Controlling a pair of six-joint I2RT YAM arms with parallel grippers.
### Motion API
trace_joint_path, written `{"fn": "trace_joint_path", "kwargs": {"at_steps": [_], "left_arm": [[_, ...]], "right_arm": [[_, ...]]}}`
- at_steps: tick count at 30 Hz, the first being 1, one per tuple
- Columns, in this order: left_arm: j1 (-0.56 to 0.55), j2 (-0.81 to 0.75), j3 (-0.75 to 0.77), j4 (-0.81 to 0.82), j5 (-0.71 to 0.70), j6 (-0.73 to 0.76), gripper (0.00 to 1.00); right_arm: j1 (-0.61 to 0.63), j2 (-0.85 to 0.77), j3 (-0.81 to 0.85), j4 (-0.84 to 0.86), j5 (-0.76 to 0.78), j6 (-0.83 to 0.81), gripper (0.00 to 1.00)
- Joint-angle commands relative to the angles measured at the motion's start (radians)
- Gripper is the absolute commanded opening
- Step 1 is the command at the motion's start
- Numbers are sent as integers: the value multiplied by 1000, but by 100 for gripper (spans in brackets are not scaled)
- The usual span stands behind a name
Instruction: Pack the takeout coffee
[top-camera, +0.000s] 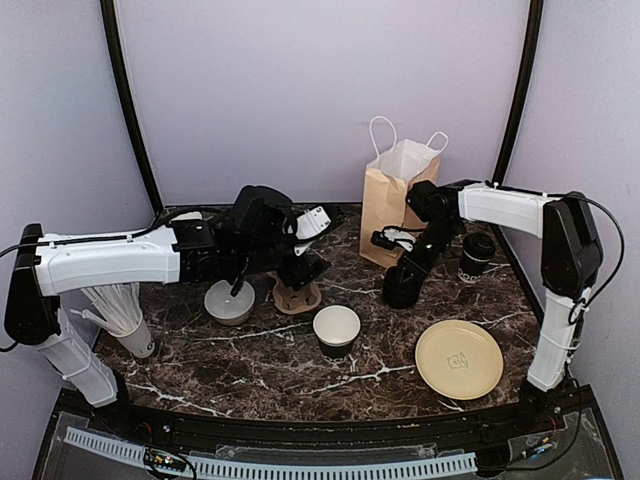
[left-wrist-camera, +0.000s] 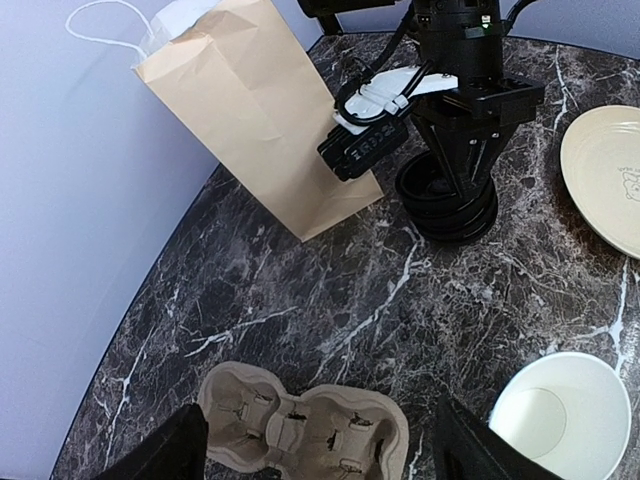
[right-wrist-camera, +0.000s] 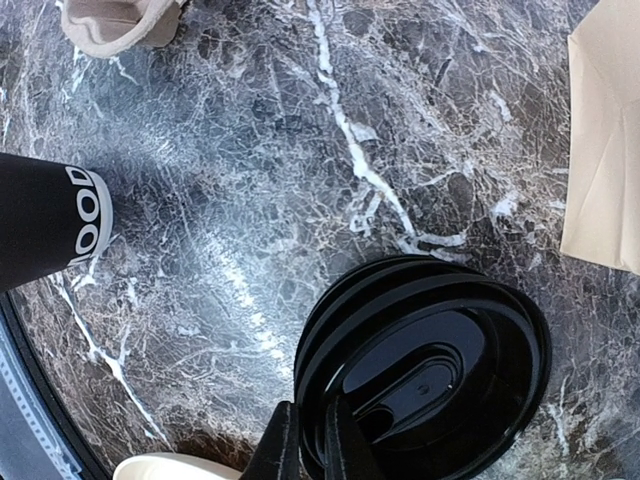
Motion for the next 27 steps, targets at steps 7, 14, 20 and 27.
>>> {"fn": "trace_joint_path", "kwargs": {"at_steps": [7,14,20,27], "left_arm": [[-3,10,-8,46,-12,23,80],[0,12,-10,81,1,29,81],[2,-66,-129,293,146,54,87],[12,-97,-338,876,275,52,99]], "right_arm": [[7,-81,21,-16,-56,3,5],[4,-117,56,-30,-142,12,5],[2,-107,274,-120,-368,23,5],[1,-90,464,-167,-615,38,6]]}}
